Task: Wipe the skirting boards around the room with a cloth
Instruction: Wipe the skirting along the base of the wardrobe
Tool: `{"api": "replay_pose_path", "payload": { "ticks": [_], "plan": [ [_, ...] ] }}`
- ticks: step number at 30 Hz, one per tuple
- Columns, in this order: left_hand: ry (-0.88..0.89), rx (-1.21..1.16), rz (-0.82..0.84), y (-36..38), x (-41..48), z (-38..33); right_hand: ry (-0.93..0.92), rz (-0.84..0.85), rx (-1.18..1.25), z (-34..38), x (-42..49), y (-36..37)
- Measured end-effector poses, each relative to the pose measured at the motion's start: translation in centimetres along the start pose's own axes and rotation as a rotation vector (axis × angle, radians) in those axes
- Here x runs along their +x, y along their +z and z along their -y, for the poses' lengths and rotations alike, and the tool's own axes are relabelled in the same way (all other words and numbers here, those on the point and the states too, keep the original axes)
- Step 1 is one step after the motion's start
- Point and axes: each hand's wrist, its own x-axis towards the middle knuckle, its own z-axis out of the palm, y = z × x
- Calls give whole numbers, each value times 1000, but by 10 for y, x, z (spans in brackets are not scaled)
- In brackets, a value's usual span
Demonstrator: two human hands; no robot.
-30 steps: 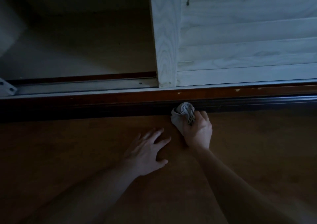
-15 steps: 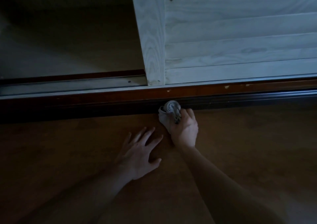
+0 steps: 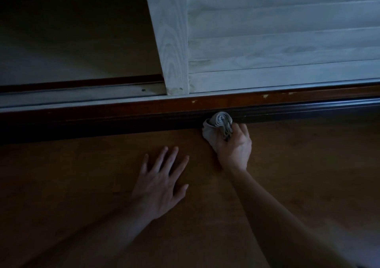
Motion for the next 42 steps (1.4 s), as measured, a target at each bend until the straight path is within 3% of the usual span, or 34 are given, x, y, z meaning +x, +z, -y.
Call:
{"api": "replay_pose_path", "payload": {
  "ticks": [4, 8, 12, 17, 22, 31, 36, 42],
  "plan": [
    [7, 24, -2, -1, 0, 2, 30, -24, -1, -3, 1, -3],
    [16, 22, 21, -3, -1, 1, -66, 40, 25, 6, 0, -2],
    [16, 42, 16, -2, 1, 2, 0, -8, 68, 5, -1, -2],
    [22, 65, 52, -8, 1, 0, -47, 120, 42, 5, 3, -5],
    [35, 71, 102, -16, 1, -1, 61, -25, 1, -25, 16, -29],
    [32, 69, 96, -15, 1, -1, 28, -23, -42, -27, 17, -28],
    [26, 61, 101, -15, 2, -1, -73, 76, -10, -28, 22, -33],
    [23, 50, 113, -17, 2, 0, 48, -53, -68, -57, 36, -59]
  ]
}}
